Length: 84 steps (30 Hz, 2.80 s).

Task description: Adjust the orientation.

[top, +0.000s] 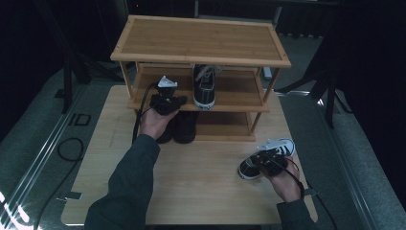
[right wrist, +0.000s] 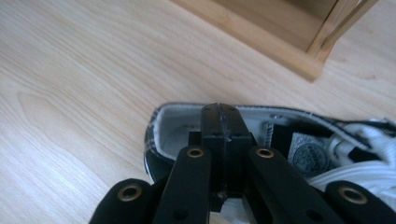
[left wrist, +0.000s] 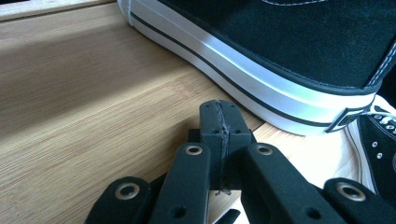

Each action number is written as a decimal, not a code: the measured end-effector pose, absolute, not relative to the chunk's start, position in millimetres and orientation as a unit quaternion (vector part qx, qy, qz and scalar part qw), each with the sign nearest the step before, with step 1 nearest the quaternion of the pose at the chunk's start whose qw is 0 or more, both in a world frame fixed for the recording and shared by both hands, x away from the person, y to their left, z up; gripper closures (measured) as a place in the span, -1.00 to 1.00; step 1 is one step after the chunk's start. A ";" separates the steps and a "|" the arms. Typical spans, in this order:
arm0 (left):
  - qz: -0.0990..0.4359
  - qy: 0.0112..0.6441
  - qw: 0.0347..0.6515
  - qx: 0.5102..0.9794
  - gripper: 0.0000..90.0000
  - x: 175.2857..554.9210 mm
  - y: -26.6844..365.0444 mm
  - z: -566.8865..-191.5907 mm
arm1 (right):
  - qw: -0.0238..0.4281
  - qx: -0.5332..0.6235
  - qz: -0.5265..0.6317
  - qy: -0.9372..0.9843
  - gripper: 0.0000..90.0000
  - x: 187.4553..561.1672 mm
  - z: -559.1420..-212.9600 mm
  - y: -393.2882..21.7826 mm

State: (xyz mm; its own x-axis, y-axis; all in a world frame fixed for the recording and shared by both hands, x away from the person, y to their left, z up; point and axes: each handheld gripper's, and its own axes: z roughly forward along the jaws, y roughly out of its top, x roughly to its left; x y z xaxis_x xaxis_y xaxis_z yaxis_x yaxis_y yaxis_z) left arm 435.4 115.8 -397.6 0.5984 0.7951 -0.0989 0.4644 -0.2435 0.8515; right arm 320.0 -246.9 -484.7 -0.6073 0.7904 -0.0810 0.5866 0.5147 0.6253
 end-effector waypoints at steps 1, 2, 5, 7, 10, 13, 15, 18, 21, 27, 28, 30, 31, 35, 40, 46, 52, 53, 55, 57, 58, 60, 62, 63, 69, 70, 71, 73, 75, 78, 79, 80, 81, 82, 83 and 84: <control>0.180 0.410 0.458 0.767 1.00 435.4 115.8 -397.7 | 0.179 0.404 0.274 0.854 1.00 320.3 -488.2 -246.9; 0.180 0.410 0.458 0.768 1.00 435.4 115.8 -397.7 | 0.178 0.406 0.272 0.854 1.00 320.3 -489.6 -246.7; 0.180 0.411 0.459 0.767 1.00 435.3 115.8 -397.7 | 0.173 0.408 0.271 0.854 1.00 320.4 -491.1 -249.1; 0.181 0.411 0.458 0.767 1.00 435.1 115.6 -397.7 | 0.172 0.414 0.270 0.852 1.00 320.5 -491.1 -251.7; 0.181 0.411 0.460 0.766 1.00 435.1 115.7 -398.0 | 0.172 0.417 0.269 0.851 1.00 320.4 -491.5 -256.3; 0.181 0.411 0.460 0.766 1.00 435.0 115.8 -398.0 | 0.172 0.421 0.270 0.849 1.00 319.8 -491.4 -260.3; 0.181 0.412 0.461 0.765 1.00 434.9 115.7 -398.3 | 0.169 0.422 0.273 0.848 1.00 319.5 -491.5 -262.0; 0.180 0.412 0.462 0.764 1.00 434.9 115.9 -398.5 | 0.169 0.422 0.273 0.848 1.00 319.1 -491.6 -262.3; 0.180 0.412 0.462 0.764 1.00 434.9 115.9 -398.5 | 0.169 0.422 0.273 0.848 1.00 319.1 -491.4 -263.0; 0.180 0.412 0.464 0.763 1.00 434.8 116.3 -398.9 | 0.164 0.424 0.273 0.848 1.00 317.9 -491.0 -266.4; 0.180 0.413 0.464 0.763 1.00 434.8 116.3 -399.0 | 0.164 0.424 0.272 0.848 1.00 317.6 -491.0 -266.6; 0.180 0.413 0.464 0.763 1.00 434.7 116.2 -399.0 | 0.163 0.424 0.272 0.849 1.00 317.1 -490.8 -267.7; 0.180 0.413 0.464 0.763 1.00 434.7 116.2 -399.0 | 0.163 0.424 0.272 0.848 1.00 316.9 -490.7 -268.4; 0.180 0.413 0.464 0.763 1.00 434.7 116.3 -399.0 | 0.161 0.425 0.273 0.848 1.00 315.7 -490.3 -271.5; 0.180 0.413 0.465 0.762 1.00 434.6 116.4 -399.2 | 0.158 0.426 0.273 0.848 1.00 312.7 -490.3 -275.0; 0.179 0.414 0.465 0.762 1.00 434.6 116.4 -399.2 | 0.165 0.424 0.261 0.852 1.00 307.5 -490.1 -277.8; 0.178 0.414 0.466 0.762 1.00 434.7 116.5 -399.3 | 0.166 0.426 0.255 0.852 1.00 302.8 -489.7 -282.8; 0.178 0.414 0.466 0.762 1.00 434.8 116.6 -399.2 | 0.166 0.427 0.255 0.852 1.00 302.0 -489.4 -284.0; 0.178 0.414 0.466 0.761 1.00 434.8 116.5 -399.2 | 0.168 0.426 0.251 0.853 1.00 300.6 -489.4 -286.3; 0.177 0.415 0.466 0.761 1.00 434.8 116.6 -399.3 | 0.167 0.426 0.253 0.852 1.00 299.1 -489.2 -288.9; 0.178 0.415 0.466 0.761 1.00 434.8 116.6 -399.2 | 0.166 0.427 0.252 0.852 1.00 298.5 -489.1 -289.9; 0.178 0.414 0.466 0.762 1.00 434.8 116.5 -399.2 | 0.169 0.426 0.248 0.854 1.00 297.2 -488.9 -291.4; 0.177 0.414 0.466 0.761 1.00 434.9 116.7 -399.3 | 0.168 0.427 0.248 0.853 1.00 296.0 -488.4 -293.4; 0.177 0.415 0.466 0.761 1.00 434.9 116.7 -399.3 | 0.169 0.427 0.247 0.854 1.00 295.4 -488.5 -294.5; 0.177 0.415 0.466 0.761 1.00 434.9 116.7 -399.3 | 0.172 0.432 0.243 0.851 1.00 291.2 -488.0 -302.9; 0.177 0.415 0.466 0.761 1.00 434.9 116.7 -399.3 | 0.172 0.435 0.241 0.850 1.00 290.4 -487.8 -305.1; 0.177 0.415 0.466 0.761 1.00 435.0 116.7 -399.3 | 0.174 0.436 0.239 0.850 1.00 289.8 -487.8 -307.6; 0.176 0.415 0.467 0.761 1.00 435.0 116.8 -399.3 | 0.175 0.442 0.240 0.847 1.00 288.6 -487.9 -314.2; 0.176 0.414 0.467 0.761 1.00 435.1 116.9 -399.3 | 0.173 0.449 0.244 0.842 1.00 287.5 -487.8 -320.2; 0.176 0.414 0.467 0.761 1.00 435.1 116.9 -399.3 | 0.177 0.456 0.243 0.838 1.00 286.1 -487.5 -325.9; 0.176 0.414 0.467 0.761 1.00 435.2 117.0 -399.4 | 0.176 0.456 0.245 0.837 1.00 285.6 -487.0 -326.3; 0.176 0.414 0.467 0.761 1.00 435.2 117.1 -399.4 | 0.173 0.455 0.252 0.836 1.00 284.6 -485.2 -326.9; 0.176 0.414 0.467 0.762 1.00 435.2 117.0 -399.3 | 0.177 0.454 0.255 0.835 1.00 283.8 -483.6 -327.3; 0.176 0.414 0.466 0.762 1.00 435.3 117.0 -399.2 | 0.181 0.457 0.255 0.833 1.00 282.8 -480.9 -327.9; 0.176 0.413 0.466 0.762 1.00 435.3 117.0 -399.2 | 0.185 0.458 0.257 0.830 1.00 282.5 -478.1 -329.4; 0.176 0.413 0.467 0.762 1.00 435.3 117.0 -399.3 | 0.189 0.462 0.259 0.827 1.00 282.3 -475.8 -330.9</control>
State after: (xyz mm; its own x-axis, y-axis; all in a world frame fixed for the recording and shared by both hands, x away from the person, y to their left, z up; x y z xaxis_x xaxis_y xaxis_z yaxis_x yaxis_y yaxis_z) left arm 435.3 117.0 -399.3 0.5963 0.7940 -0.1180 0.4660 -0.2227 0.8563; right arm 282.3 -330.9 -475.8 -0.5020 0.8618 -0.0732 0.6657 0.4390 0.6034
